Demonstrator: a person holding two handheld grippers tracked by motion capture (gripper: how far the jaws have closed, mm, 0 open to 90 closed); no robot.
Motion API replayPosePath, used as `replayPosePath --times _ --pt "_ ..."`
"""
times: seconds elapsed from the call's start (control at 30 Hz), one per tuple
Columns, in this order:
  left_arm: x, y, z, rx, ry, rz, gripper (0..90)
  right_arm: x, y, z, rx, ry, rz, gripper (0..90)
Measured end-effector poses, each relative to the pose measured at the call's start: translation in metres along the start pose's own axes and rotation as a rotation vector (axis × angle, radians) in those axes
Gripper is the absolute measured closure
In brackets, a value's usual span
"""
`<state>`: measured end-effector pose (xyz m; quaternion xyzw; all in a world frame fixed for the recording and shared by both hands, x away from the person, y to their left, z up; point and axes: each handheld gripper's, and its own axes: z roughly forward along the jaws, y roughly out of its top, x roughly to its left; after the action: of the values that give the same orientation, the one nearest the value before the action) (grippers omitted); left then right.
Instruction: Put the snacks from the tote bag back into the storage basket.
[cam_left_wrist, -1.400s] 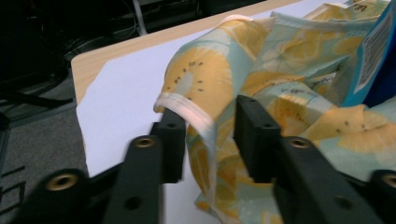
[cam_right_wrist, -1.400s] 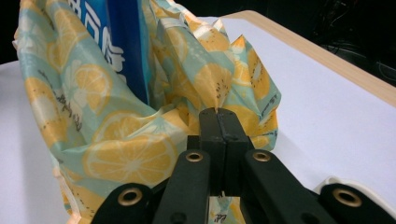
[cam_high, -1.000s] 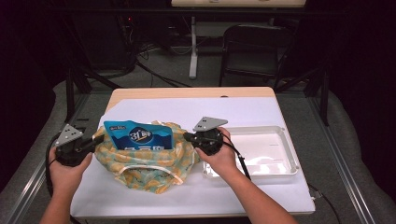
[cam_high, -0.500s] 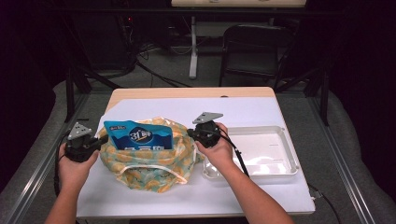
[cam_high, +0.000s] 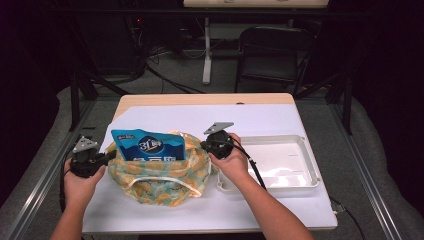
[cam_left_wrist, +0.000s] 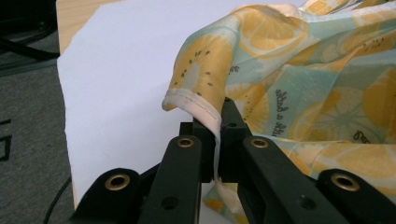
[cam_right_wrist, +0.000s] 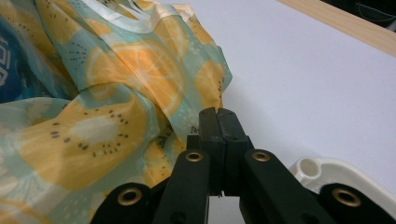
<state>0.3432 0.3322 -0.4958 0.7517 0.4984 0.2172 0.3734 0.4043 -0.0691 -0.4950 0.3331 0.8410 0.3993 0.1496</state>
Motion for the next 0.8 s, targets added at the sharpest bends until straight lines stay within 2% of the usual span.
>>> replayPosePath --times 0.23,0.33,0.43,0.6,0.67,0.8 --pt "0.001 -0.002 0.001 0.019 0.010 0.012 85.8 -0.002 -0.001 0.005 0.010 0.011 0.010 90.0" --pt "0.001 -0.004 0.001 0.012 0.007 0.003 81.5 -0.002 -0.002 0.007 0.010 0.012 0.016 90.0" --pt "0.002 -0.006 -0.002 -0.010 0.003 -0.020 69.7 -0.001 -0.003 0.004 -0.005 0.020 0.013 87.1" --pt "0.005 -0.007 -0.019 -0.088 -0.019 -0.053 55.1 -0.003 -0.004 -0.002 -0.020 0.027 0.014 82.9" --pt "0.004 -0.007 -0.027 -0.110 -0.022 -0.047 51.1 -0.006 -0.005 -0.004 -0.021 0.023 0.019 82.2" --pt "0.003 -0.004 -0.041 -0.134 -0.019 -0.031 48.8 -0.008 -0.008 -0.006 -0.033 0.023 0.037 82.0"
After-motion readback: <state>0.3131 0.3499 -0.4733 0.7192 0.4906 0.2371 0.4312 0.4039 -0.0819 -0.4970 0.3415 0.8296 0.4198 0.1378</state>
